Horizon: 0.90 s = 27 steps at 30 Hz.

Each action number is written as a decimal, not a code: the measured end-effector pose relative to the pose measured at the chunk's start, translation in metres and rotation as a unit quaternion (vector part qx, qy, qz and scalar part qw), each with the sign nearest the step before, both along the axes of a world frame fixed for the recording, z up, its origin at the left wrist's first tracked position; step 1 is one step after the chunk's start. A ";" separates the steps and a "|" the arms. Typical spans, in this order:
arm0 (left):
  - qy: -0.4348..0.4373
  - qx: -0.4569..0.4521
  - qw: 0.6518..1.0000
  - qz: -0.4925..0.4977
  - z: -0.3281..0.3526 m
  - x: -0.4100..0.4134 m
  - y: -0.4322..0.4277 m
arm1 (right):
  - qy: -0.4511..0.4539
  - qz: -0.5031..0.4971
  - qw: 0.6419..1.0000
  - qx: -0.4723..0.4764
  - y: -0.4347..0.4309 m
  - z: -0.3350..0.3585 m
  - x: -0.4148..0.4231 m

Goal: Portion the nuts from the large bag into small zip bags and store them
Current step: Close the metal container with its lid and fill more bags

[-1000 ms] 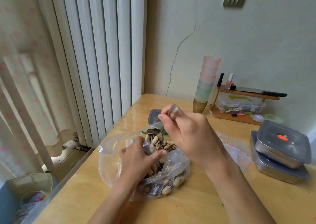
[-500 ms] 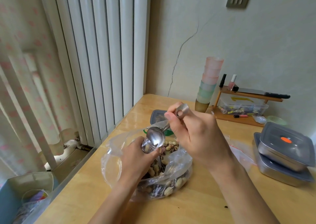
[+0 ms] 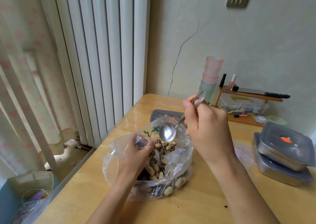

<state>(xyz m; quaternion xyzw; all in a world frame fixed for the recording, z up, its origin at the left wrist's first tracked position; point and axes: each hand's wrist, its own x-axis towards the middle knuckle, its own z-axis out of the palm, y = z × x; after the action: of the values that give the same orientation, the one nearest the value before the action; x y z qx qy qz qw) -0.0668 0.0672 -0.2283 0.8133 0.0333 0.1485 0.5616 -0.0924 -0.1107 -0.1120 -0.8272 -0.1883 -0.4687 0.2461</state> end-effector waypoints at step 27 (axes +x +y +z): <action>-0.007 0.045 0.988 0.147 -0.024 0.011 0.009 | 0.008 -0.016 1.000 -0.003 0.025 -0.047 0.020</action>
<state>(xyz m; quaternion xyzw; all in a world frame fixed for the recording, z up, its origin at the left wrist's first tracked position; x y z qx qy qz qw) -0.0557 0.0764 -0.2527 0.8232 0.1413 0.2367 0.4964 -0.0725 -0.0856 -0.1594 -0.8348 -0.1743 -0.4653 0.2373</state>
